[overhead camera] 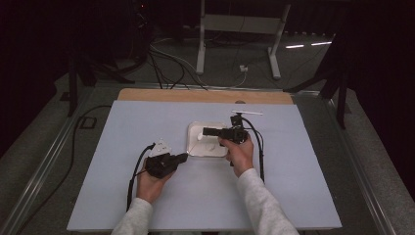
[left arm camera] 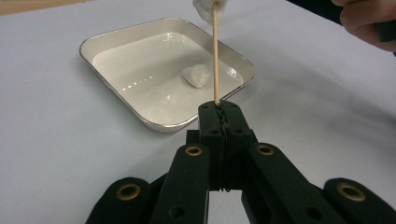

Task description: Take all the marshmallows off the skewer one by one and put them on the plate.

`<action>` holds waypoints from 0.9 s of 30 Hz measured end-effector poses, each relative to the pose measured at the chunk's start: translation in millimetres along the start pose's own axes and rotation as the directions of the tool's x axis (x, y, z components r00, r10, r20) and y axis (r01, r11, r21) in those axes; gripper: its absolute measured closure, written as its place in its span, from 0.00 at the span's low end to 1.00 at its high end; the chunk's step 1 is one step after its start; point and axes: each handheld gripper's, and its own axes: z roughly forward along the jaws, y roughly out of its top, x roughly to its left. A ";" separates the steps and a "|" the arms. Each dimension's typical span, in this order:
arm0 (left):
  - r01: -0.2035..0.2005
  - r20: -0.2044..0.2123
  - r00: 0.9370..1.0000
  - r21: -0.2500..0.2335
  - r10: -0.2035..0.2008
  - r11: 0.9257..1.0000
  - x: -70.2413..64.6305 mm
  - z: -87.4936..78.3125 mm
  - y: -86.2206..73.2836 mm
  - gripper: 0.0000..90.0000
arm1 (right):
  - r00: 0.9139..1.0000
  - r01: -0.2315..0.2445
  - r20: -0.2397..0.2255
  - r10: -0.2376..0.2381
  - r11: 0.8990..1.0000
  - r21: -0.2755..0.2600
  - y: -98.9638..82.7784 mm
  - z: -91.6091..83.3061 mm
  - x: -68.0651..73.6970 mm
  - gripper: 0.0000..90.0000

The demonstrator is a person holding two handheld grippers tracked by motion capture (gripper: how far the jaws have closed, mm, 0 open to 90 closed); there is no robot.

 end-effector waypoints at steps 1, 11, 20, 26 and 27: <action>0.002 -0.002 1.000 -0.001 -0.002 1.000 0.3 -0.1 -0.4 1.00 | 1.000 -0.001 0.001 0.001 1.000 -0.005 0.0 -0.2 0.4 0.92; -0.016 -0.015 1.000 0.012 0.016 1.000 1.0 -1.2 -1.3 1.00 | 1.000 -0.018 0.006 0.018 0.999 -0.033 1.8 -3.2 0.5 0.95; -0.026 -0.030 0.999 0.022 0.027 0.999 1.9 -3.4 -3.0 1.00 | 1.000 -0.026 0.008 0.027 0.998 -0.057 4.4 -8.4 -2.4 1.00; 0.000 -0.002 1.000 0.022 0.000 1.000 2.4 -4.5 -4.4 1.00 | 1.000 -0.008 0.007 0.008 0.999 -0.041 5.0 -8.2 -1.7 0.98; 0.002 -0.006 1.000 0.028 -0.002 1.000 2.2 -3.9 -4.6 1.00 | 1.000 -0.008 0.007 0.008 0.999 -0.041 5.0 -8.2 -1.7 0.98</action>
